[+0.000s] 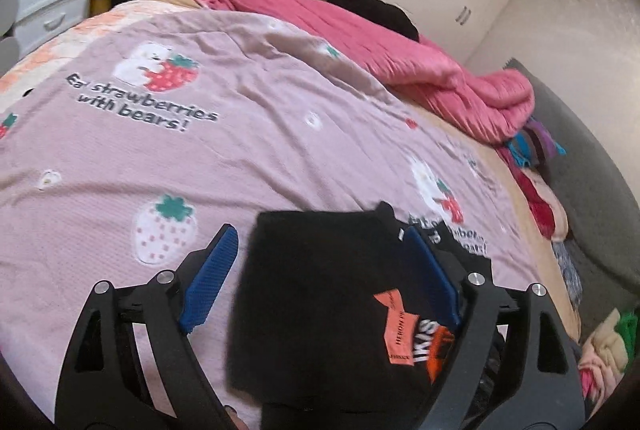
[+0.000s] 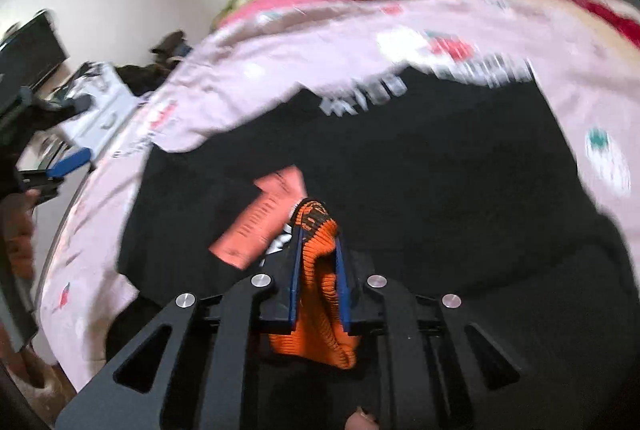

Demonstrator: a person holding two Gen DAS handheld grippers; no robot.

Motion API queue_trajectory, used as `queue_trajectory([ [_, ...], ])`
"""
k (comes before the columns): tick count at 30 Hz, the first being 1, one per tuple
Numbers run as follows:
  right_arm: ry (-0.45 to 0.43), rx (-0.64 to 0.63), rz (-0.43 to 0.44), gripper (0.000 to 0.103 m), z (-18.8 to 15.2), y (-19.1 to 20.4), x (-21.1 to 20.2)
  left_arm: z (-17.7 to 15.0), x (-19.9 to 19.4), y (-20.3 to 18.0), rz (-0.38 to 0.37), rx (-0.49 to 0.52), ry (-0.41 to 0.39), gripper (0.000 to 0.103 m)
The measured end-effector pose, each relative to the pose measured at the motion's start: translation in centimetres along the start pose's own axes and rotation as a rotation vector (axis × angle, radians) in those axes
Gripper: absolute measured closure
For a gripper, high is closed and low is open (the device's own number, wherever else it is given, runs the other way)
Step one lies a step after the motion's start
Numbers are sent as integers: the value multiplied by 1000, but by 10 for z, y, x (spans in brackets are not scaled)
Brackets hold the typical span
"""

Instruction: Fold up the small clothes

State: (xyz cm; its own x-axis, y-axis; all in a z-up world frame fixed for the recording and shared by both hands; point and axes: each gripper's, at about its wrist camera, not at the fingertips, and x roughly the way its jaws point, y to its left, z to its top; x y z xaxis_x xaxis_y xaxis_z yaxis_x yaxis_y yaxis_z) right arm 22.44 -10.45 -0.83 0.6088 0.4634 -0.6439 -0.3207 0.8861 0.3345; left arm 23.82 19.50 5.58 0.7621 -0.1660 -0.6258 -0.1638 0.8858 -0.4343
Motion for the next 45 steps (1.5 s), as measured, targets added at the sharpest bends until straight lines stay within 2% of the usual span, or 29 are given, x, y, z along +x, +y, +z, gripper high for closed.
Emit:
queue_trajectory([
  [3,-54,-63,38,90,24,13,-15,3,-1,9,15,-18,-3,25],
  [7,-113,-153,-4,90,57,19,-33,4,3,14,18,-29,9,25],
  [12,-139,-194,-85,90,75,5,-43,3,6,8,17,-8,16,25],
  [22,-101,-132,-190,90,54,-48,-34,-8,30,-12,40,73,71,25],
  [36,-63,-125,-276,89,36,-62,-22,-41,64,-50,48,219,166,25],
  [45,-55,-97,-282,87,32,-64,-23,-50,74,-60,30,237,201,26],
])
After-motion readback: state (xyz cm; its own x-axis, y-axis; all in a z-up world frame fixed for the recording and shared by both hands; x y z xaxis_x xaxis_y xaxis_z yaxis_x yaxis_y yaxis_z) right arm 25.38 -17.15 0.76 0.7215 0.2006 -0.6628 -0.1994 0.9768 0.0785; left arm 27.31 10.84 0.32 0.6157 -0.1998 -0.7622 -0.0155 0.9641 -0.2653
